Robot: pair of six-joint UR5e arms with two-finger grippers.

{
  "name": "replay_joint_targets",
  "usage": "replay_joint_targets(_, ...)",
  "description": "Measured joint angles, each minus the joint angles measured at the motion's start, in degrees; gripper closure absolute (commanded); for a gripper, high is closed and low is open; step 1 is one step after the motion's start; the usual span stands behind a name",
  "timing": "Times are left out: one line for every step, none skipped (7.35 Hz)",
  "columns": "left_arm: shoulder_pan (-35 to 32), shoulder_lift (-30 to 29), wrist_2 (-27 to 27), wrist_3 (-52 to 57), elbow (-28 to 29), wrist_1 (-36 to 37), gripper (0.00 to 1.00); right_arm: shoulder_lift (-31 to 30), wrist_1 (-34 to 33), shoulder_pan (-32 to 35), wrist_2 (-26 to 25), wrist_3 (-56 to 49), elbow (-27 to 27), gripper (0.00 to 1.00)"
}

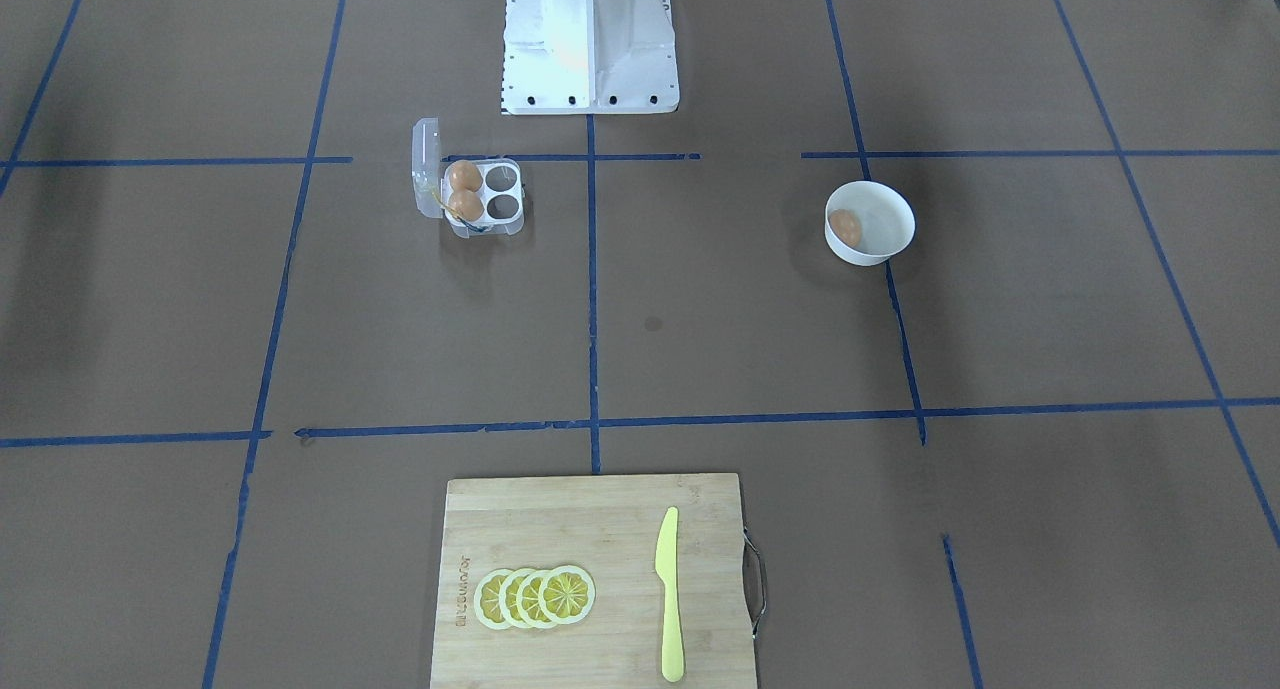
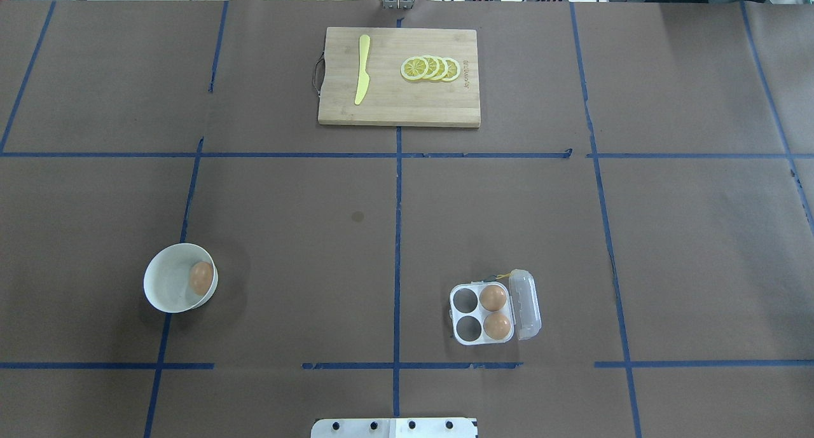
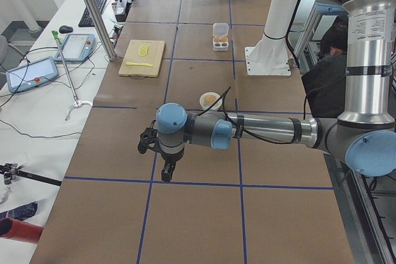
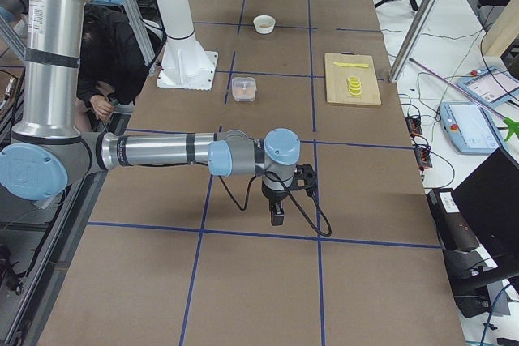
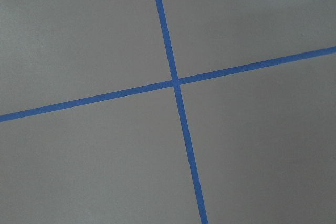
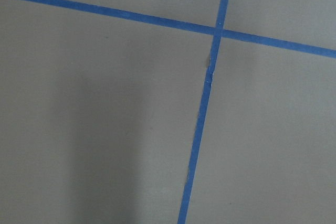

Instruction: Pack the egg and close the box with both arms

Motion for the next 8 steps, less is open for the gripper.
replay_joint_targets(0.0,0.0,0.0,0.0,-0.1,-0.2,0.00,0.1,0.0,0.0,0.0,0.0,0.0,0.00)
replay_joint_targets(0.0,0.0,0.0,0.0,-0.1,-0.7,0.00,0.2,0.0,0.0,0.0,0.0,0.0,0.00)
replay_joint_targets(0.0,0.0,0.0,0.0,-0.1,-1.1,0.00,0.2,0.0,0.0,0.0,0.0,0.2,0.00)
replay_joint_targets(0.0,0.0,0.0,0.0,-0.1,-1.5,0.00,0.2,0.0,0.0,0.1,0.0,1.0,0.00)
replay_joint_targets(0.0,0.0,0.0,0.0,-0.1,-2.8,0.00,0.3,0.0,-0.1,0.4,0.0,1.8,0.00)
replay_joint_targets(0.0,0.0,0.0,-0.1,0.1,-5.2,0.00,0.3,0.0,-0.3,0.9,0.0,2.3,0.00)
replay_joint_targets(0.1,0.0,0.1,-0.2,0.4,-8.6,0.00,0.4,0.0,-0.6,1.7,0.1,2.4,0.00)
replay_joint_targets(0.1,0.0,0.2,-0.3,0.9,-13.5,0.00,0.9,0.0,-0.7,2.2,0.2,2.5,0.00)
